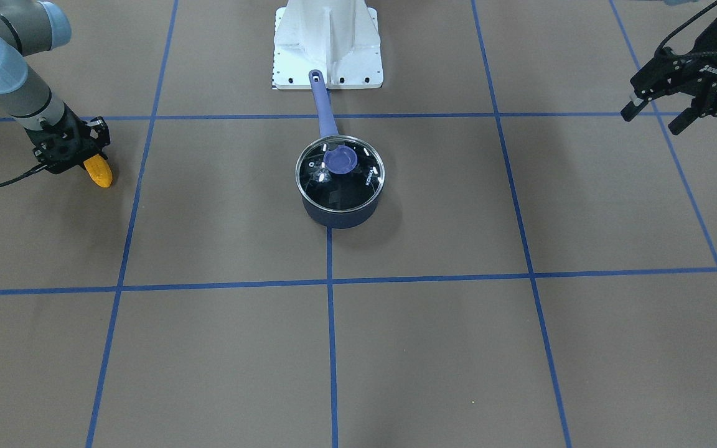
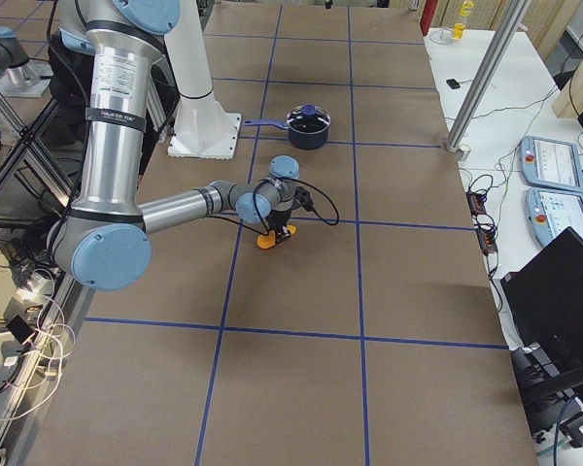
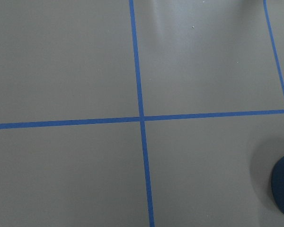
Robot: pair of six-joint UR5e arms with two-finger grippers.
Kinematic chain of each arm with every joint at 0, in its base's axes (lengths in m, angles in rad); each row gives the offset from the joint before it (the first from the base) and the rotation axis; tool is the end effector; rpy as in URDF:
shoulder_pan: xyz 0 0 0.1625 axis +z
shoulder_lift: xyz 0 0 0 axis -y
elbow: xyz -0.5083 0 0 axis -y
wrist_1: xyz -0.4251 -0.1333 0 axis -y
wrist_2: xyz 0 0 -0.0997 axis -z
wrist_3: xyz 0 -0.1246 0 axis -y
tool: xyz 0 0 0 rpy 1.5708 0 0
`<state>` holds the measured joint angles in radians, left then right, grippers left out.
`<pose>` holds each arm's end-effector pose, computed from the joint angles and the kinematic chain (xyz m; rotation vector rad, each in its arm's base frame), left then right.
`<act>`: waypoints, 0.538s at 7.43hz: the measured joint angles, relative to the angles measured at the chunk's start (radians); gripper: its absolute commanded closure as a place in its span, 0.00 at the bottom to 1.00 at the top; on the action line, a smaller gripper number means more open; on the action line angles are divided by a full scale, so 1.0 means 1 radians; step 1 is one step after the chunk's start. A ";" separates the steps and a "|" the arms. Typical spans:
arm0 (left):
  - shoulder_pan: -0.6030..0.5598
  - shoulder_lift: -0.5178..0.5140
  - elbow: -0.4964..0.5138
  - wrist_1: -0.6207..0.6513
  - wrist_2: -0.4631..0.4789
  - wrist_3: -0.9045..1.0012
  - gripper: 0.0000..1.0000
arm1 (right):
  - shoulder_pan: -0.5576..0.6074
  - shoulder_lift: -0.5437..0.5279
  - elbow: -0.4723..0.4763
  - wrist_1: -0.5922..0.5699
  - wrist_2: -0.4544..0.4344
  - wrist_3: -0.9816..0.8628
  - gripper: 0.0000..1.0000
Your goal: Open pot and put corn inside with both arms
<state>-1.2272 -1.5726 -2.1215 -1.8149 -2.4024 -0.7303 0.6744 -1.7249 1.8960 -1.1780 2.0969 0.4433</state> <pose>0.1271 -0.4776 0.4351 0.2404 1.0533 -0.0174 -0.3329 -0.3567 0.6302 0.1154 -0.7537 -0.5795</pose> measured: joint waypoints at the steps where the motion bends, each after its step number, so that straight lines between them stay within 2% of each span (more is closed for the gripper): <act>1: 0.014 -0.015 0.000 0.003 0.007 -0.023 0.03 | 0.009 0.003 0.009 -0.002 0.008 0.000 0.62; 3: 0.092 -0.123 -0.003 0.069 0.067 -0.136 0.03 | 0.072 0.019 0.028 -0.019 0.060 0.000 0.62; 4: 0.167 -0.209 -0.006 0.144 0.130 -0.206 0.03 | 0.108 0.050 0.029 -0.052 0.089 0.000 0.62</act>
<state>-1.0599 -1.7819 -2.1274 -1.6705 -2.2721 -0.9362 0.7821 -1.6752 1.9254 -1.2304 2.1861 0.4433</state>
